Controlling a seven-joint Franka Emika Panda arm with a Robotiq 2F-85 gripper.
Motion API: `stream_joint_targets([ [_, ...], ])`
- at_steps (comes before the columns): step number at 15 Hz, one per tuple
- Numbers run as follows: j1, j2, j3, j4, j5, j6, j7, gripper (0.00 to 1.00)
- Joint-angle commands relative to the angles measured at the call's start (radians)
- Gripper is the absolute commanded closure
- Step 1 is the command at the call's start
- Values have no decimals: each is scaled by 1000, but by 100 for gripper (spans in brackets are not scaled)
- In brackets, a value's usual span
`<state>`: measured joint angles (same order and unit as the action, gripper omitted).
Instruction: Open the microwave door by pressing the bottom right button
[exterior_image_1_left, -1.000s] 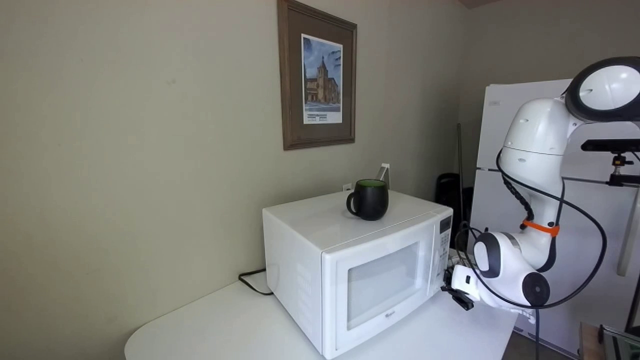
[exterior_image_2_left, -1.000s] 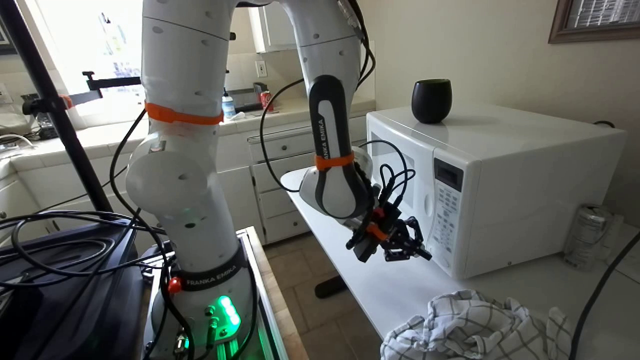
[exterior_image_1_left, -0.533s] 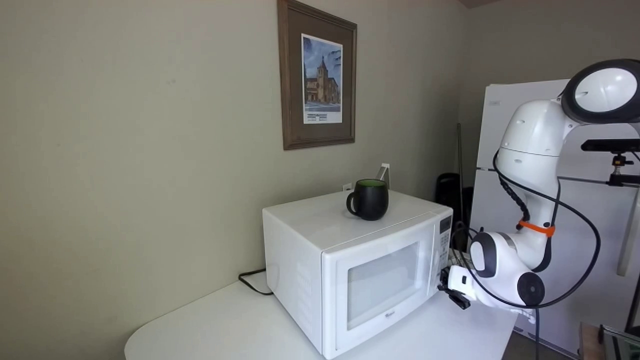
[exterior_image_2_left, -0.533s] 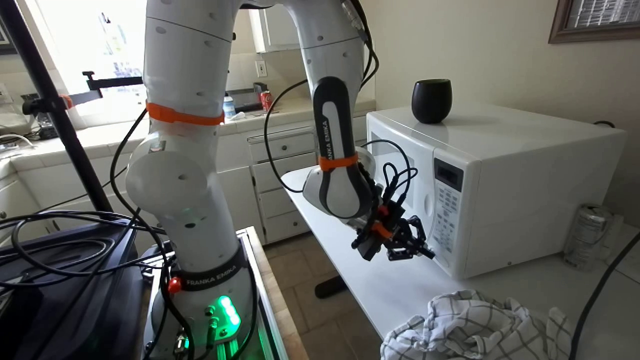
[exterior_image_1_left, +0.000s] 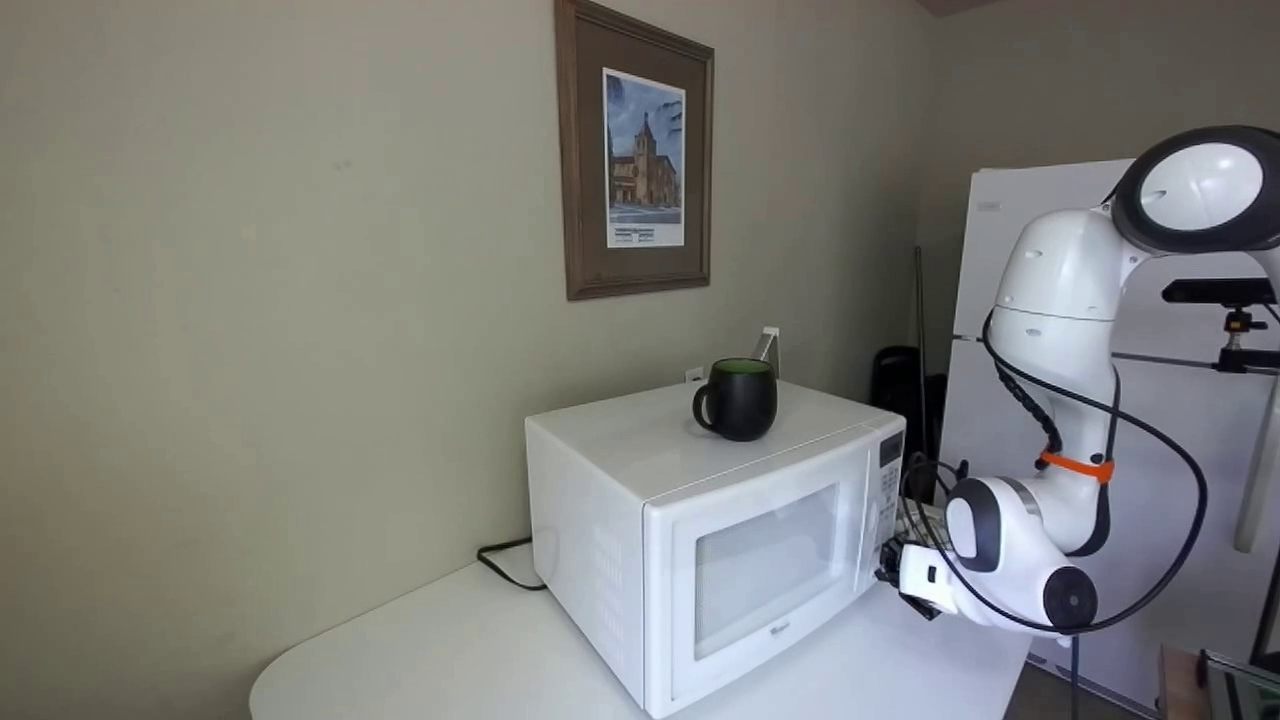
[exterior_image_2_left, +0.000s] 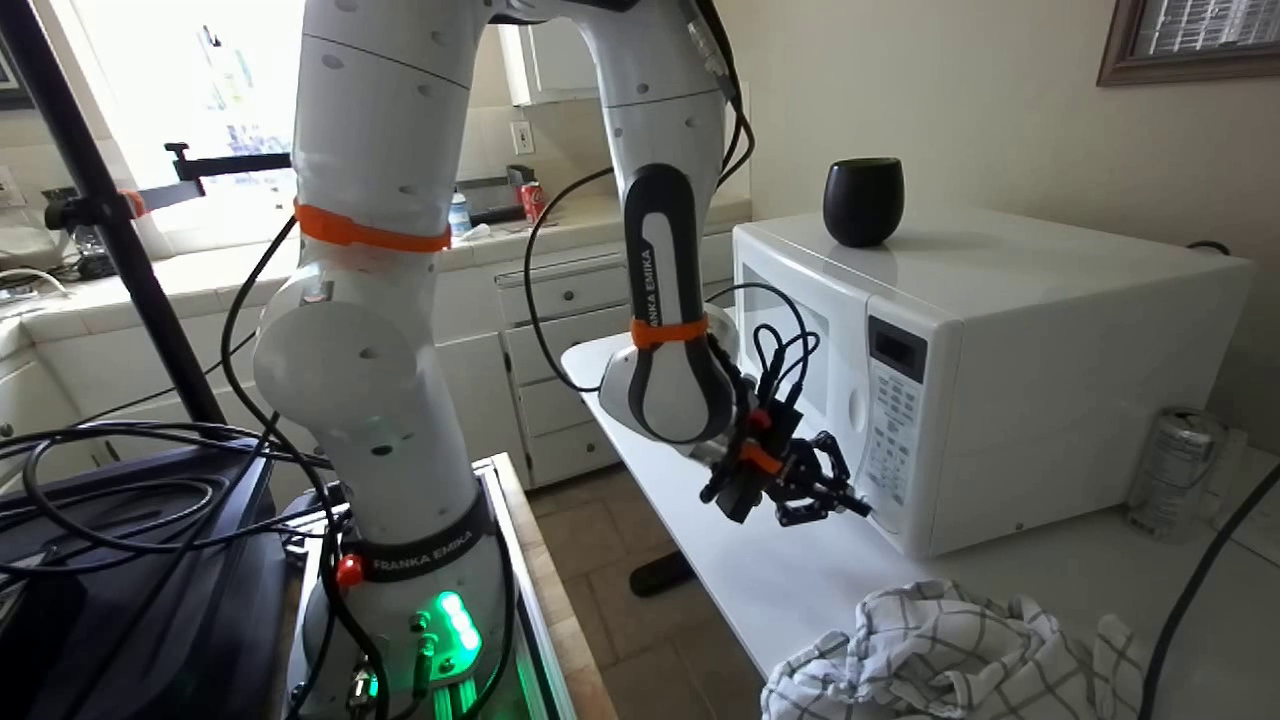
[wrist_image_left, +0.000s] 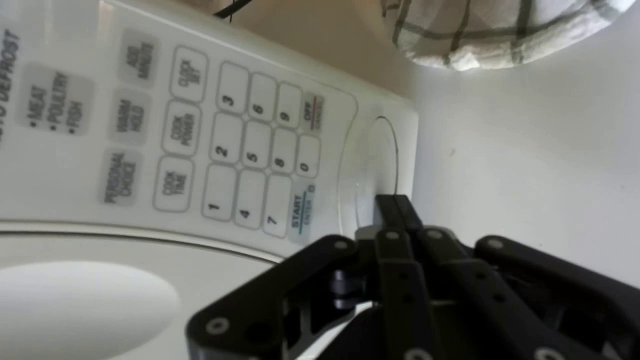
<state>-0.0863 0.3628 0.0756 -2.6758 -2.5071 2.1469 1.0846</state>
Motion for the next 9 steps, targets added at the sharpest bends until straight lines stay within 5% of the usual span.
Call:
stream_joint_targets([
  [1,11,4,4,-5,1,-86,-30,100],
  [4,4,5,-3,-14,0,-96,-46,100],
  [5,61,3,-60,-14,0,-86,-34,100],
  [9,105,4,-134,-16,0,-74,-35,100],
])
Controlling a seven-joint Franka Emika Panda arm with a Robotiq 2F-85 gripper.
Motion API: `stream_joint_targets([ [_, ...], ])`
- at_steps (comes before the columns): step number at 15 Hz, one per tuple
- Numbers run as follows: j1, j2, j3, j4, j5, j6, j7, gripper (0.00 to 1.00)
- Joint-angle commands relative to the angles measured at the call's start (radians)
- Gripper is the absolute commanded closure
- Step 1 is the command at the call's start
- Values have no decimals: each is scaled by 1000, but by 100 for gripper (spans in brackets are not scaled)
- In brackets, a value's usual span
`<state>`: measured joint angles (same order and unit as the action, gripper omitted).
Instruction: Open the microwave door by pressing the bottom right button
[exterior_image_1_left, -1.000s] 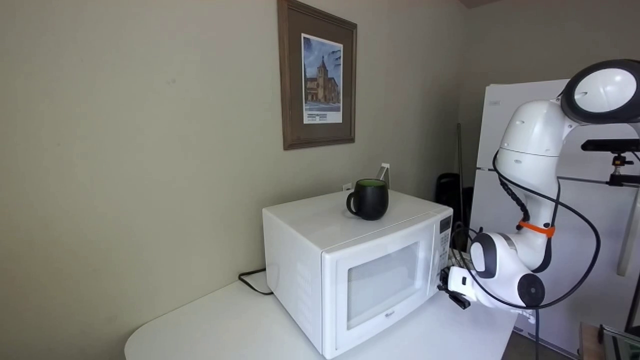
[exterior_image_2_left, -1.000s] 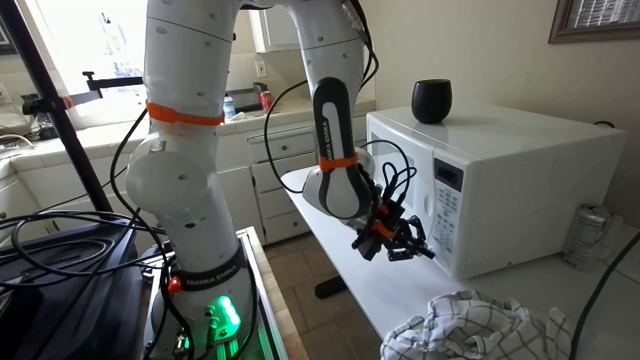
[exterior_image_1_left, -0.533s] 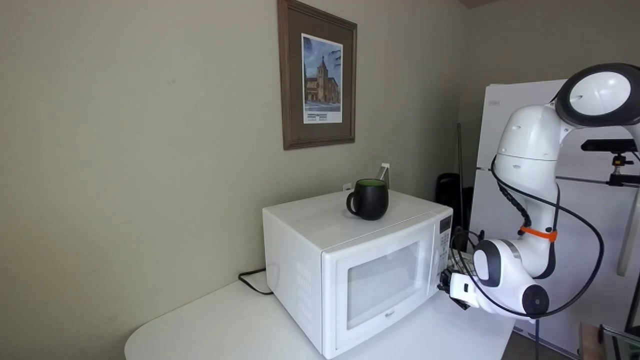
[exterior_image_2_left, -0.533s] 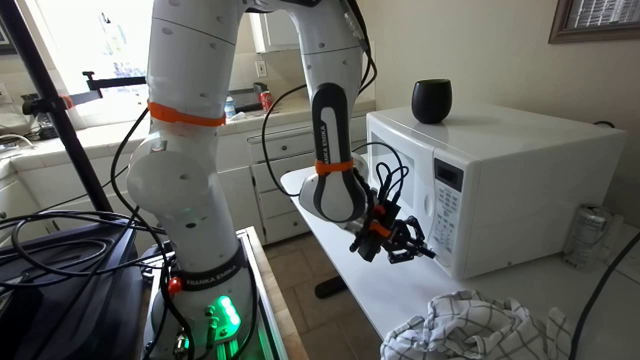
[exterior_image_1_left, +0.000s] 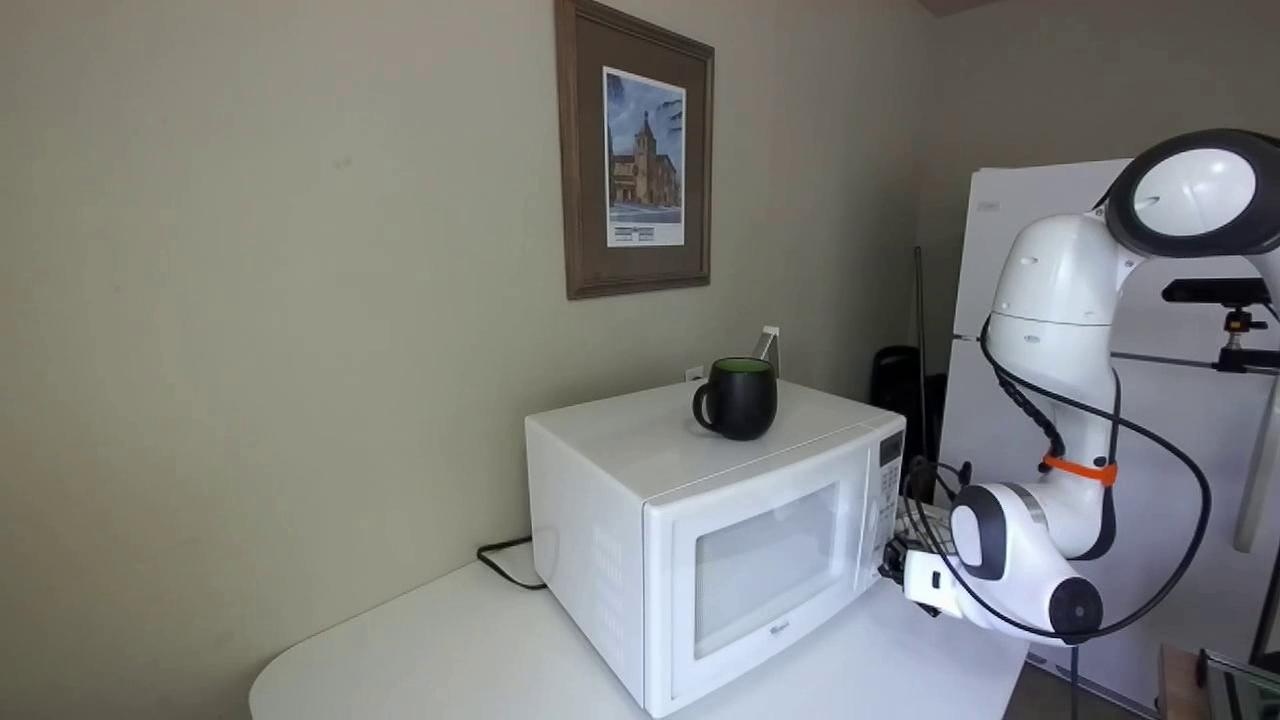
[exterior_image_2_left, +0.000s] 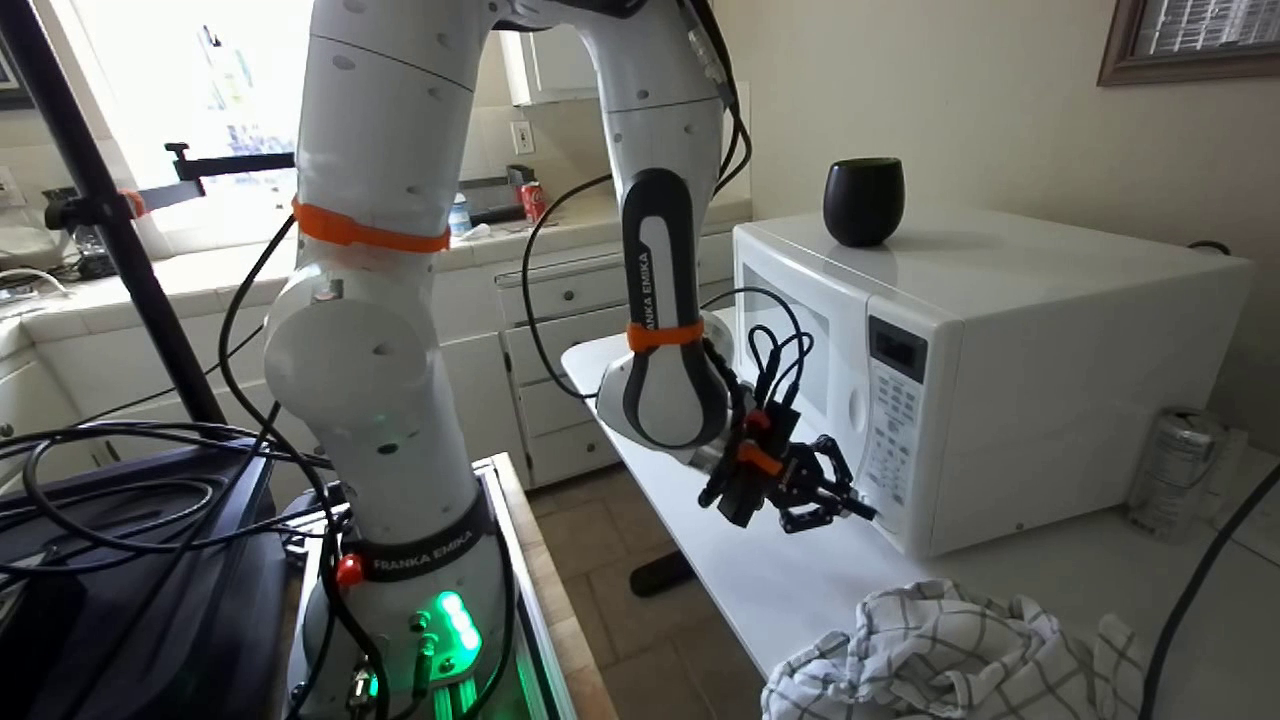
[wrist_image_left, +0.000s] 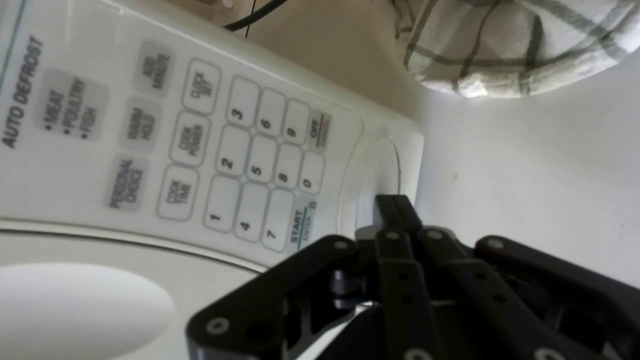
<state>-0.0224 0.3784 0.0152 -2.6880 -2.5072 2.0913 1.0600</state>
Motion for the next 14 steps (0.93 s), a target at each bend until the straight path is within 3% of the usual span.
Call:
stream_joint_targets([
  [1,56,-6,-95,0,0,-26,-3,100],
  [6,123,43,-168,31,0,-42,51,100],
  [14,198,52,-207,60,0,111,115,100],
])
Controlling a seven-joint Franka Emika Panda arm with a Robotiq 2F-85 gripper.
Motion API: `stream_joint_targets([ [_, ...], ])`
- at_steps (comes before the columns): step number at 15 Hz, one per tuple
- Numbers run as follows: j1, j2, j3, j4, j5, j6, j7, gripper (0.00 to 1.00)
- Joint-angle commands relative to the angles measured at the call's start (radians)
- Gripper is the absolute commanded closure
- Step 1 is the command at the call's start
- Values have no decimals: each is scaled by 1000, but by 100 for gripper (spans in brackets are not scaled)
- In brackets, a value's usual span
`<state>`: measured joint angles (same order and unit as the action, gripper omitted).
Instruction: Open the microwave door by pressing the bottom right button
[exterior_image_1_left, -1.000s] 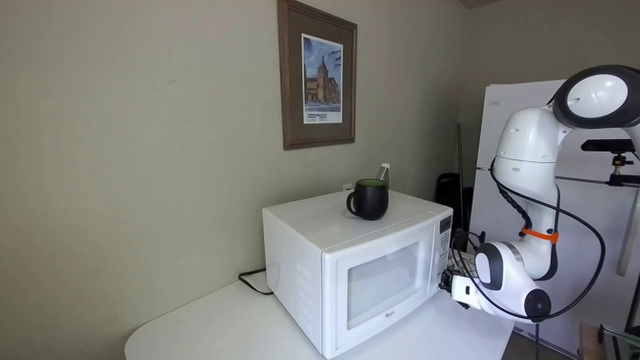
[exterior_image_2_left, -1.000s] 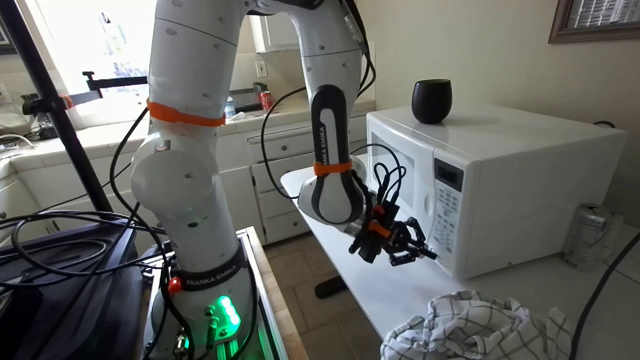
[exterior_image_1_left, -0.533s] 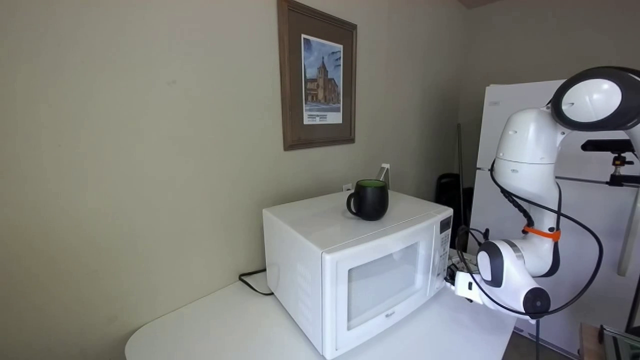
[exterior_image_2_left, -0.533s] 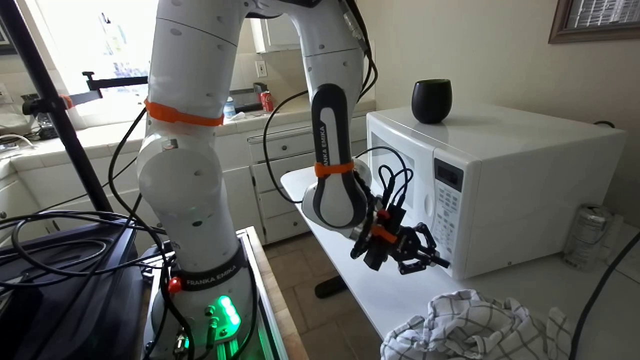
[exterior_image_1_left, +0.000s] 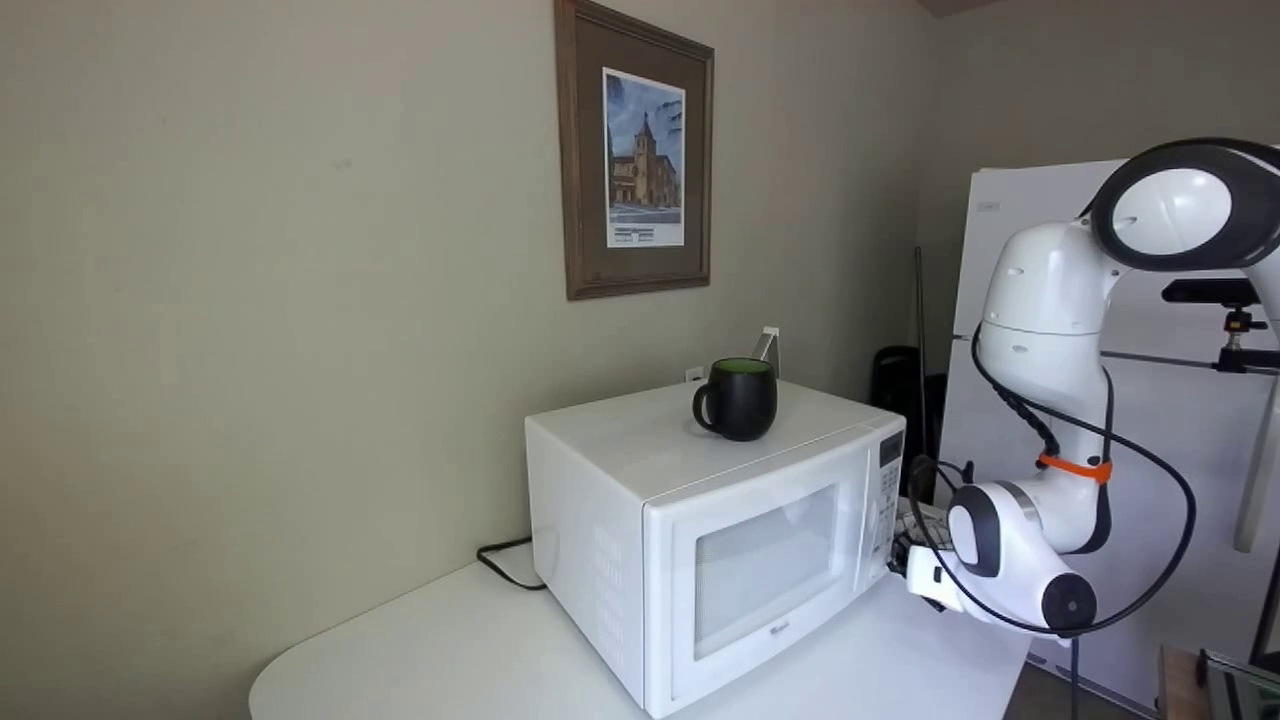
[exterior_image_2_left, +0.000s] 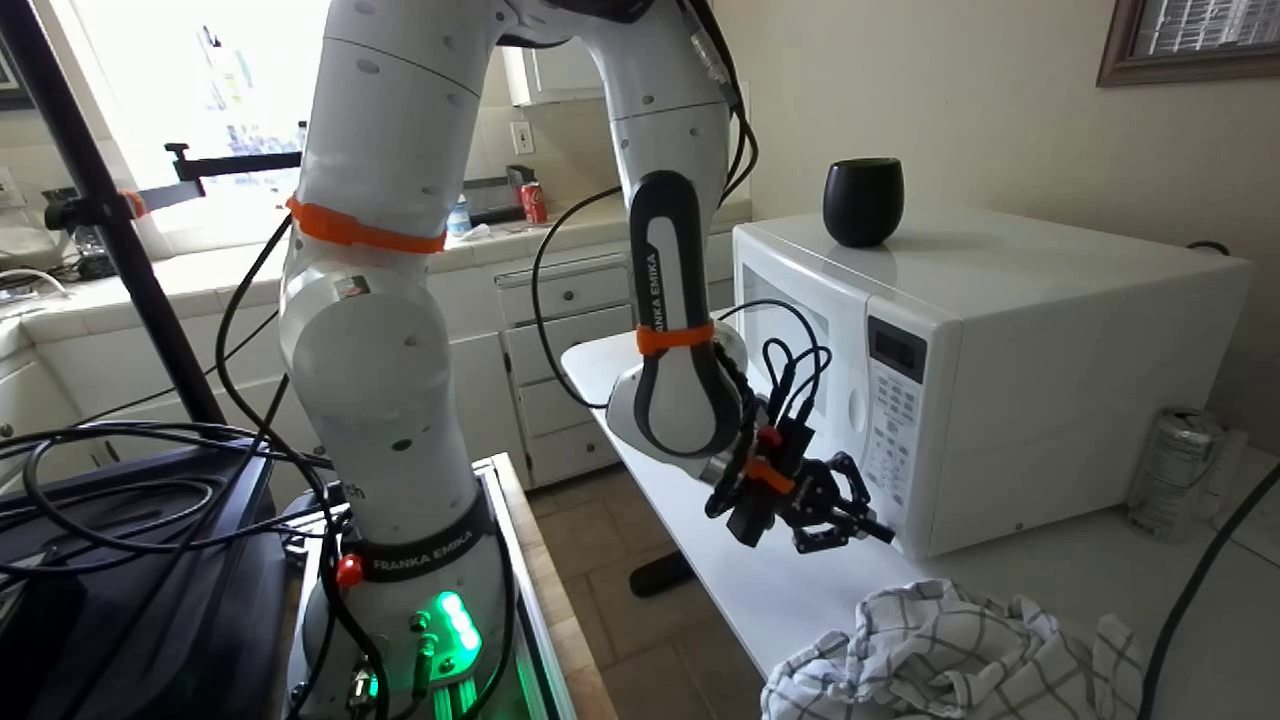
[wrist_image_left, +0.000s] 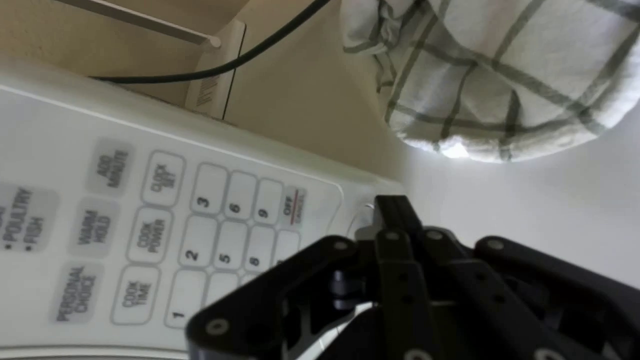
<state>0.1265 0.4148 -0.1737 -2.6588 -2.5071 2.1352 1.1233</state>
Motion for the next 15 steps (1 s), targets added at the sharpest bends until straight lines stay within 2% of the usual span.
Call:
stream_joint_targets([
  [1,59,12,-17,35,0,88,63,100],
  [5,73,8,-25,36,-13,111,90,100],
  [15,100,-59,-81,11,-9,164,44,100],
])
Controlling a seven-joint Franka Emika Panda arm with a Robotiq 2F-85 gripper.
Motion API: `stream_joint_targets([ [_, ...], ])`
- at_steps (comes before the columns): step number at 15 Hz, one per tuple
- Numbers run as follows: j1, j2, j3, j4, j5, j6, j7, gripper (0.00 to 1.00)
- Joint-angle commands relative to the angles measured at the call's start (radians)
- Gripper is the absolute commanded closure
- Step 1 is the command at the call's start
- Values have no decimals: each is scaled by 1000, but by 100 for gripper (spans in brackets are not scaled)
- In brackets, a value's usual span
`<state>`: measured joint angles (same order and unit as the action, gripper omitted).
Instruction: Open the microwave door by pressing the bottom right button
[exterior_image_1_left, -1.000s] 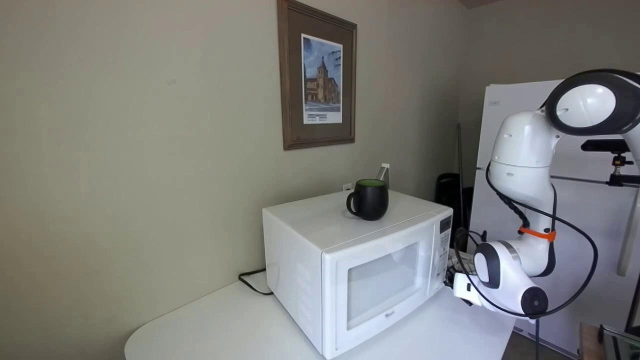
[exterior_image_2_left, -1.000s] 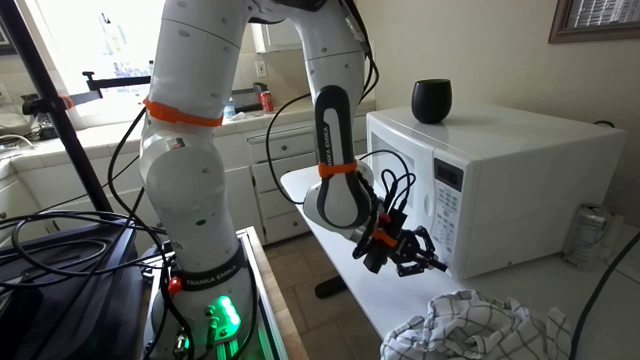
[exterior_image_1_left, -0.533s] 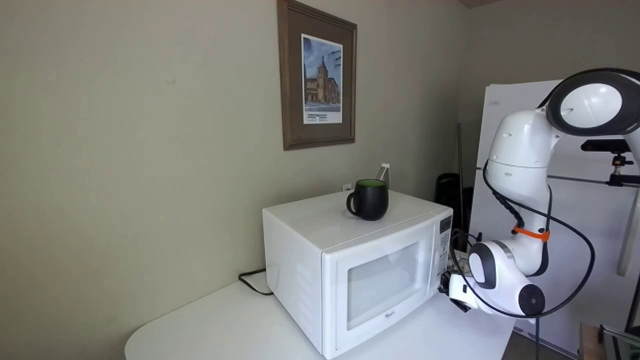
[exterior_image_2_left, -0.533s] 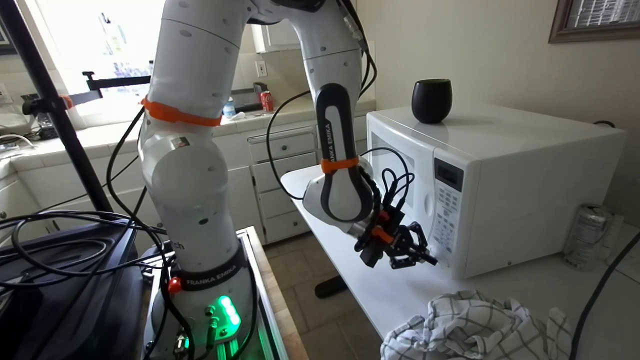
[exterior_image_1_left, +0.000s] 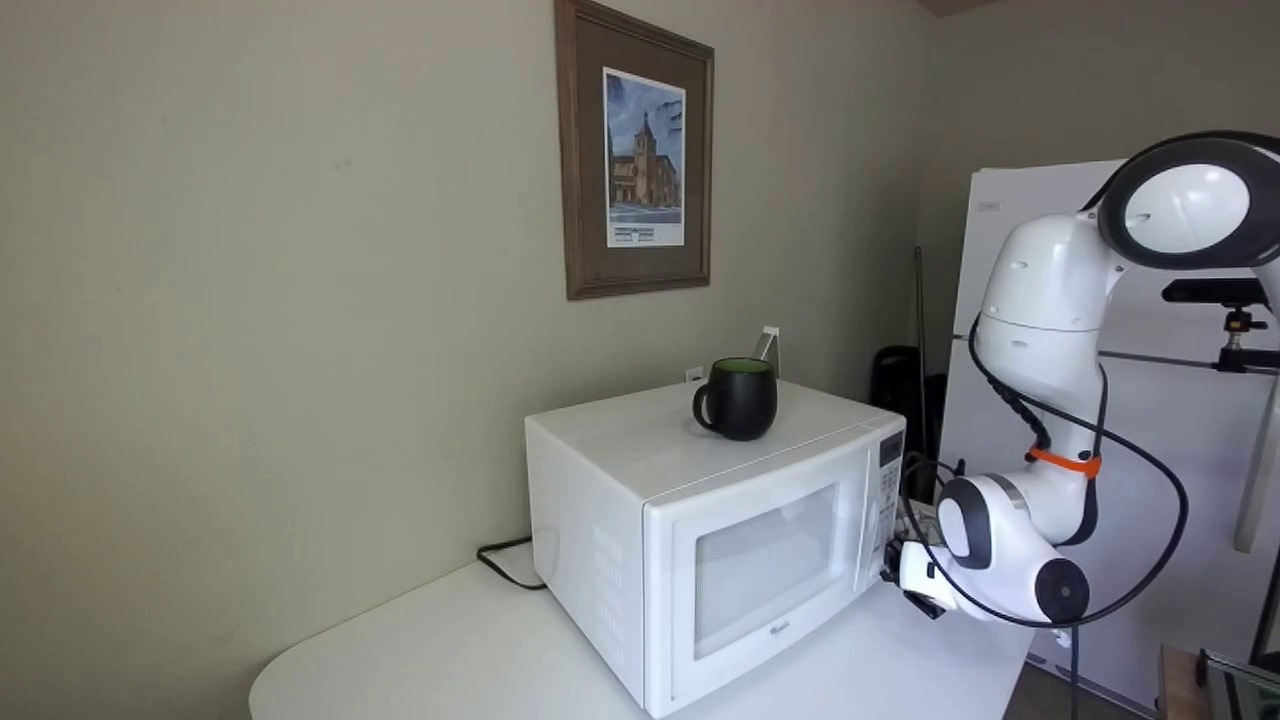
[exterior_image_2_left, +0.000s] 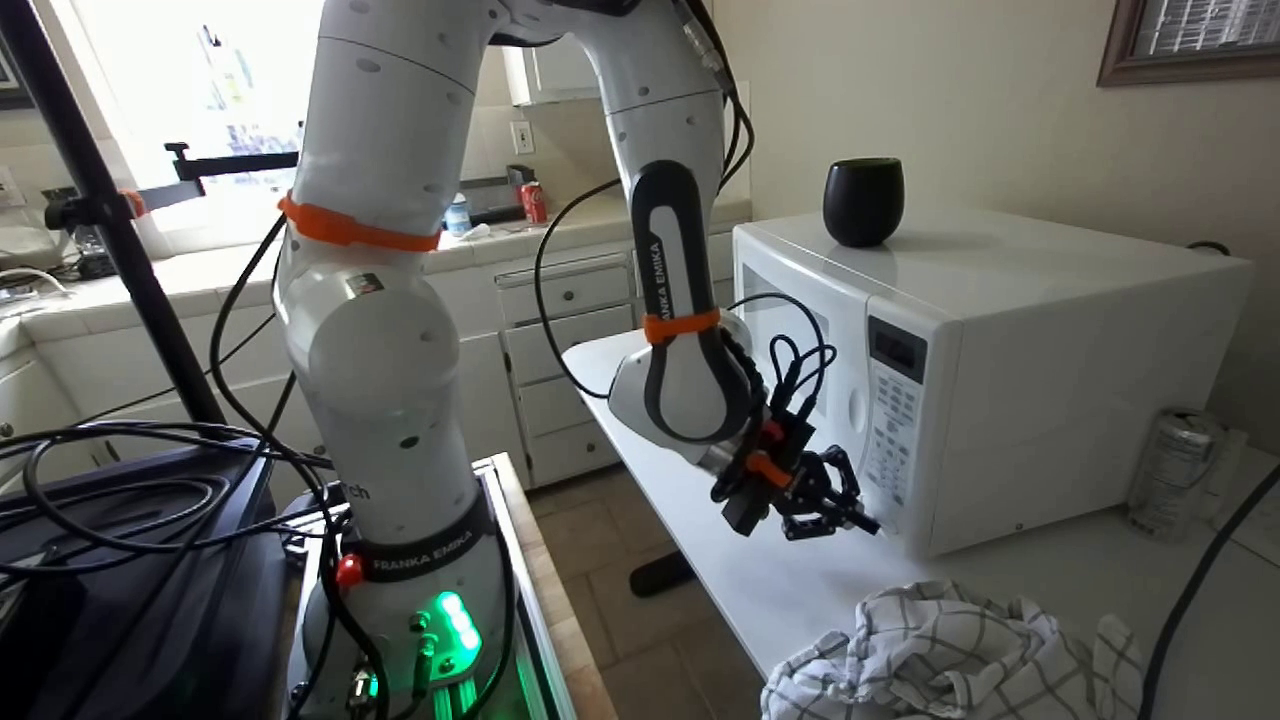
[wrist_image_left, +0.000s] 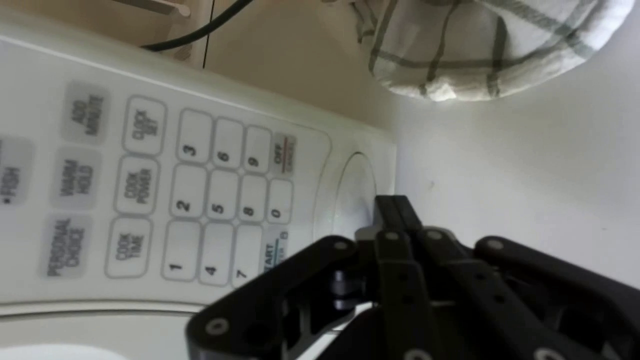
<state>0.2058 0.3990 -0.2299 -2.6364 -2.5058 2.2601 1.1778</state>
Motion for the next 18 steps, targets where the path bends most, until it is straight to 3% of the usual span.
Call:
stream_joint_targets([
  [1,-133,-68,110,-21,-11,10,-65,100],
  [8,-266,-118,218,-34,-9,39,-121,100],
  [18,-306,-83,256,-2,-8,32,-123,100],
])
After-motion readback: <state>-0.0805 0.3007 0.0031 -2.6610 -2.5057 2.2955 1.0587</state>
